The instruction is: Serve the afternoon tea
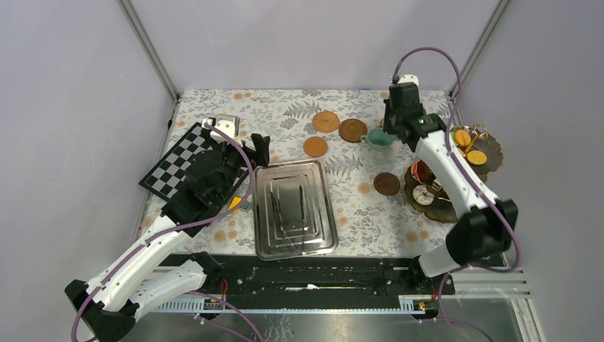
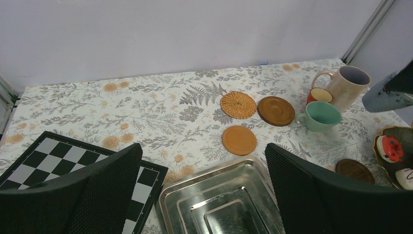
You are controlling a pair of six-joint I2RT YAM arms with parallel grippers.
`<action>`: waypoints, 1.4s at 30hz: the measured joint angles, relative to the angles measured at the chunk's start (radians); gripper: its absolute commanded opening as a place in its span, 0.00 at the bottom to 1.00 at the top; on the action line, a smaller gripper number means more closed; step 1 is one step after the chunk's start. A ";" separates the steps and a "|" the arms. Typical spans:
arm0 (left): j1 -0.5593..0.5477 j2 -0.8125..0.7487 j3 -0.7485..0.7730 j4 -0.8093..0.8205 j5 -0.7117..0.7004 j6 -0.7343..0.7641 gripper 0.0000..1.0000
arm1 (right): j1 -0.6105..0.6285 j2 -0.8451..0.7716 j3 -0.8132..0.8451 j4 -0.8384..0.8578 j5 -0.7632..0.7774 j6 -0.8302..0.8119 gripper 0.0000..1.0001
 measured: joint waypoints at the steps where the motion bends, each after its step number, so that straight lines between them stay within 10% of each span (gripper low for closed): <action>1: 0.000 0.000 0.000 0.000 0.000 0.000 0.99 | 0.029 -0.052 -0.034 0.002 -0.012 0.014 0.05; 30: 0.000 0.007 0.000 0.000 0.011 0.000 0.99 | 0.122 -0.122 -0.457 0.068 -0.021 0.143 0.06; 42: 0.000 0.007 0.000 0.000 0.011 0.000 0.99 | 0.122 -0.087 -0.478 0.108 -0.004 0.143 0.27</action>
